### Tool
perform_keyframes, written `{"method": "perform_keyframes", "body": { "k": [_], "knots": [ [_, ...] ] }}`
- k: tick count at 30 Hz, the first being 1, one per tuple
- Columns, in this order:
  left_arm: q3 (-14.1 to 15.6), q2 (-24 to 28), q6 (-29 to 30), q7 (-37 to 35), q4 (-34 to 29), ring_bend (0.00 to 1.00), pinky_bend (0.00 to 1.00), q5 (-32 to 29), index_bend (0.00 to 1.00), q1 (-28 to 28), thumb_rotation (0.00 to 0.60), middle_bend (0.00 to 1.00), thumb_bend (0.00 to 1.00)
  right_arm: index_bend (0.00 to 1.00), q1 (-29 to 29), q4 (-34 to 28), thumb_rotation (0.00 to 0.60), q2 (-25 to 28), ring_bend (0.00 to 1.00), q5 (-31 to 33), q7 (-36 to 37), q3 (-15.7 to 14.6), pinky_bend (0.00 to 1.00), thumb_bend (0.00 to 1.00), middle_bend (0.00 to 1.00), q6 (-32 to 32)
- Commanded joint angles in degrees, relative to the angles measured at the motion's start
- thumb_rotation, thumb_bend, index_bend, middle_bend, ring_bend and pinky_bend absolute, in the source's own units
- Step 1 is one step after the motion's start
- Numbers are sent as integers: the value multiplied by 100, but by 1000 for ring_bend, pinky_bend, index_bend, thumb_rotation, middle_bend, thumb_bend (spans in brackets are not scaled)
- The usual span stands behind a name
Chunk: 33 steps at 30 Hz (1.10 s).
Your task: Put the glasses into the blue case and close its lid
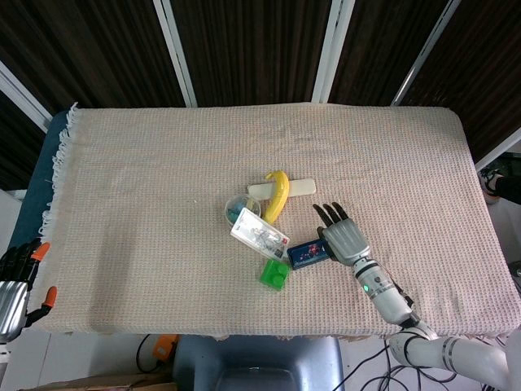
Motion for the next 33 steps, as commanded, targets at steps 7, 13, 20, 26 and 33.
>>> {"method": "perform_keyframes", "body": {
  "k": [7, 13, 20, 26, 33],
  "knots": [
    [3, -1, 3, 8, -1, 0, 10, 9, 0, -1, 600, 0, 423, 752, 175, 177, 600, -196, 0, 294, -289, 117, 0, 652, 131, -59],
    [6, 3, 34, -9, 2, 0, 10, 22, 0, 14, 600, 0, 423, 753, 241, 220, 600, -275, 0, 414, -339, 151, 0, 652, 131, -56],
    [3, 10, 33, -40, 13, 0, 10, 11, 0, 18, 600, 0, 424, 752, 281, 317, 600, -327, 0, 434, -285, 164, 0, 652, 131, -8],
    [7, 4, 25, -9, 5, 0, 10, 19, 0, 13, 600, 0, 424, 752, 389, 494, 600, -478, 0, 572, -299, 229, 0, 652, 132, -83],
    [7, 9, -4, -4, 3, 0, 10, 8, 0, 1, 600, 0, 423, 752, 517, 739, 600, -655, 0, 784, -385, 311, 0, 652, 132, -154]
  ]
}}
